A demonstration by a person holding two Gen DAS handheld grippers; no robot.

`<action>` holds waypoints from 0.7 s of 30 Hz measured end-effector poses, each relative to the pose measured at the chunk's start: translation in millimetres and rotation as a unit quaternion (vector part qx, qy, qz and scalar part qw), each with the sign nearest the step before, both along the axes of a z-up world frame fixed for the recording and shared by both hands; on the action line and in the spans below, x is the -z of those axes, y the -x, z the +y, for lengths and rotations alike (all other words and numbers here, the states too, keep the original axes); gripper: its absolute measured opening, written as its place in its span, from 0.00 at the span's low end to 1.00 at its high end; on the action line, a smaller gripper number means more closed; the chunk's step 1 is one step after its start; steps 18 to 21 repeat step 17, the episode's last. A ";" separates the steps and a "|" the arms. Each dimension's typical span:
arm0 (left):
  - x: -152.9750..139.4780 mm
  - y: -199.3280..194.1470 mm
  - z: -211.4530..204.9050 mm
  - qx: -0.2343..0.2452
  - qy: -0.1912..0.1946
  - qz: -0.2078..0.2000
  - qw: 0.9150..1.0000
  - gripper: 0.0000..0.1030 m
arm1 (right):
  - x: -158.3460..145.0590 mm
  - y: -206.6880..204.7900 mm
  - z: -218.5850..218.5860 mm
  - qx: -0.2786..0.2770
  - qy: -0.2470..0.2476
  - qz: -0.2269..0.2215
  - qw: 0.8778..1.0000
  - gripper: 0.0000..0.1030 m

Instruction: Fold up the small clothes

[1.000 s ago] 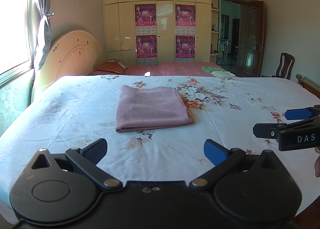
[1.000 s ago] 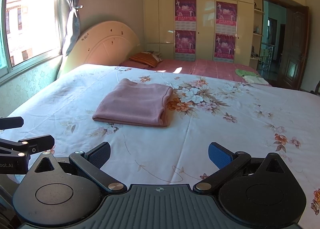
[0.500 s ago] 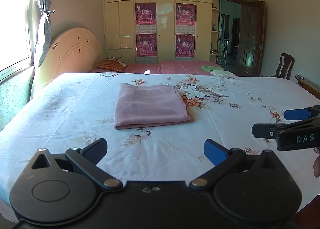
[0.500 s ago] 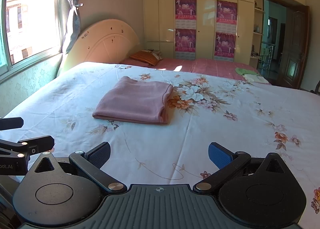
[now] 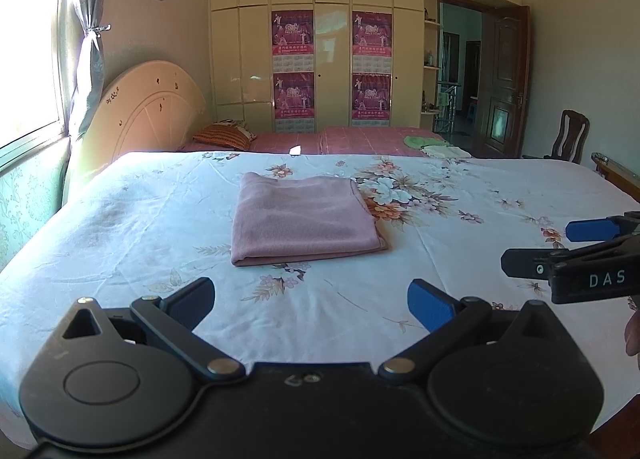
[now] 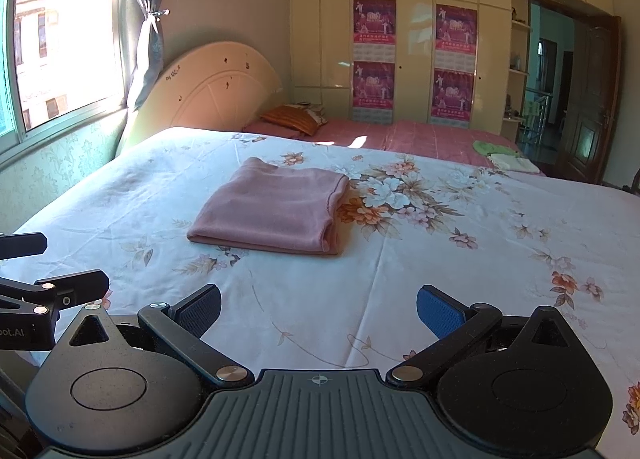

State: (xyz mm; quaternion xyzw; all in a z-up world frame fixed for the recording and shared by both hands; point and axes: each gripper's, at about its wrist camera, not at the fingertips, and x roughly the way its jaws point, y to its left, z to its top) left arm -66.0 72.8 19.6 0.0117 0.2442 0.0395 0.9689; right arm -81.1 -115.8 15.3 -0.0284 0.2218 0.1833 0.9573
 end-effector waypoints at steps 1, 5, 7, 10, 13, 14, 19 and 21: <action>0.0 -0.1 0.1 0.000 -0.001 -0.001 1.000 0.99 | 0.0 -0.6 0.0 0.000 0.000 0.000 1.000 1.00; -0.5 -0.9 0.2 0.000 -0.001 0.000 1.000 0.99 | -0.2 -1.3 0.4 -0.001 -0.002 0.000 1.000 1.00; -0.6 -1.1 -0.1 -0.001 -0.002 -0.001 1.000 0.99 | -0.1 -1.8 1.0 -0.003 -0.002 0.001 1.000 1.00; -0.7 -1.1 -0.1 -0.001 -0.002 -0.001 1.000 0.99 | 0.3 -2.9 4.0 -0.006 0.001 0.001 1.000 1.00; -0.6 -1.1 -0.1 0.000 -0.002 -0.001 1.000 0.99 | 0.0 -4.0 6.3 -0.009 0.001 0.002 1.000 1.00; -0.6 -1.1 -0.1 0.000 -0.001 -0.001 1.000 0.99 | -0.1 -4.4 7.1 -0.010 0.001 0.002 1.000 1.00; -1.4 -2.4 -1.2 0.001 -0.001 -0.001 1.000 0.99 | -0.7 -5.7 8.2 -0.011 0.000 0.001 1.000 1.00; -1.4 -2.4 -1.2 0.001 -0.001 -0.001 1.000 0.99 | -0.7 -5.7 8.2 -0.011 0.000 0.001 1.000 1.00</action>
